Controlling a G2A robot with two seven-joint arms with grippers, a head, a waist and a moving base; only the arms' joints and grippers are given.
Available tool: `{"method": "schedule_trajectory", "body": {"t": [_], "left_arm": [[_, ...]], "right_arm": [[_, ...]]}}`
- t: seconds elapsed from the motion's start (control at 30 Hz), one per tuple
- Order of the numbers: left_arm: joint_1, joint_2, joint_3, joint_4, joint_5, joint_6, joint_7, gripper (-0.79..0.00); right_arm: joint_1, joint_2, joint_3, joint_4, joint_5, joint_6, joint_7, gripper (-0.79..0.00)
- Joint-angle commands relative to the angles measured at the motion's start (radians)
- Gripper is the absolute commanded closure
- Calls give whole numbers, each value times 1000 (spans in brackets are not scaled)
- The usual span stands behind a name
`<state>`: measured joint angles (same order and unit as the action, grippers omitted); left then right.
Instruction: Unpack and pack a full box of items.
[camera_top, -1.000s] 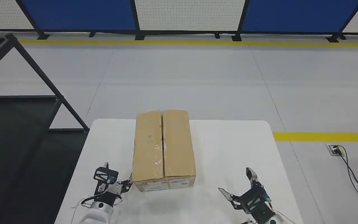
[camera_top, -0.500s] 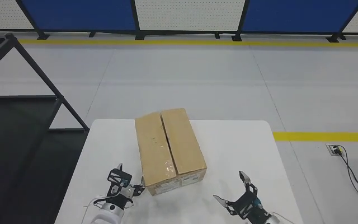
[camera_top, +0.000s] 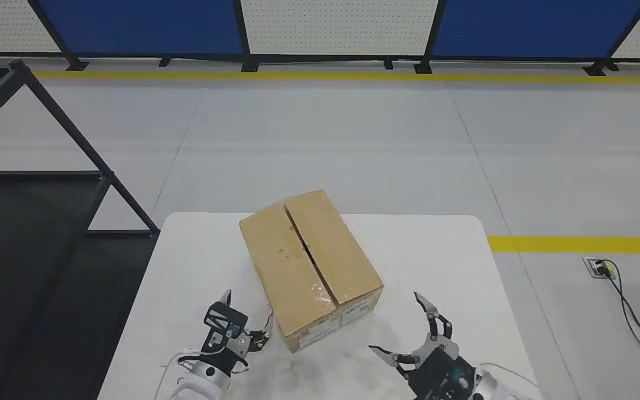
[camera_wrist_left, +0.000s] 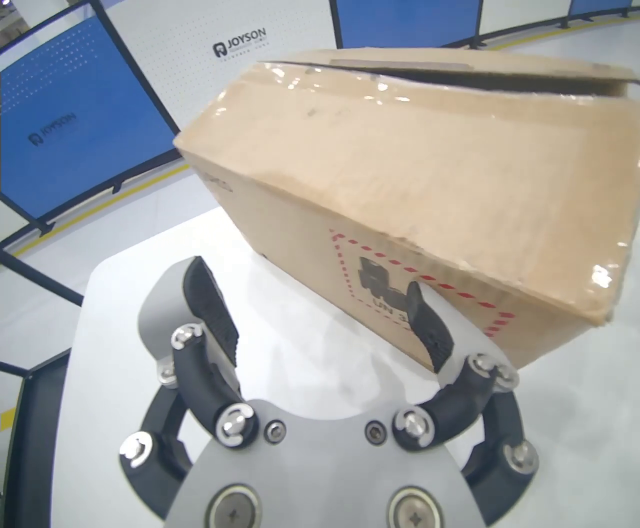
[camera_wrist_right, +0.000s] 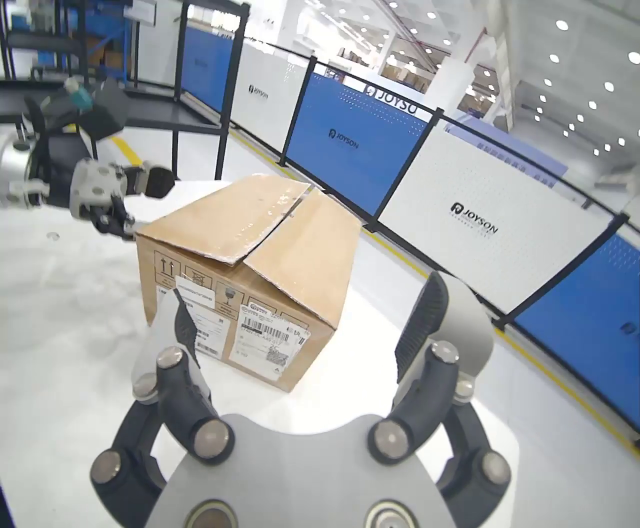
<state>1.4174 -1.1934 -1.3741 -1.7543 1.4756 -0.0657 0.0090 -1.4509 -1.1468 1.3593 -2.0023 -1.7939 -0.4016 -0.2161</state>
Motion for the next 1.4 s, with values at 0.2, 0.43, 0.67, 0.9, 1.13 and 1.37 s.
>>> {"method": "schedule_trajectory", "body": {"t": [0.2, 0.43, 0.67, 0.9, 1.13, 1.37], "left_arm": [[76, 12, -177, -15, -107, 17, 13, -785], [76, 12, -177, -15, -107, 17, 13, -785], [79, 9, -163, -58, -126, -2, 19, -785], [109, 5, -180, -66, -138, 35, 63, -785], [136, 2, -203, -69, -165, 42, 79, -785], [142, 1, -197, -78, -142, 29, 96, -785]], "right_arm": [[52, -3, -68, -15, -172, 24, 108, -785], [52, -3, -68, -15, -172, 24, 108, -785], [142, -17, -174, 28, -311, 98, 147, -785], [229, -36, -297, 79, -580, 214, 266, -785], [280, -51, -342, 134, -635, 246, 271, -785], [297, -65, -360, 168, -675, 297, 317, -785]]}}
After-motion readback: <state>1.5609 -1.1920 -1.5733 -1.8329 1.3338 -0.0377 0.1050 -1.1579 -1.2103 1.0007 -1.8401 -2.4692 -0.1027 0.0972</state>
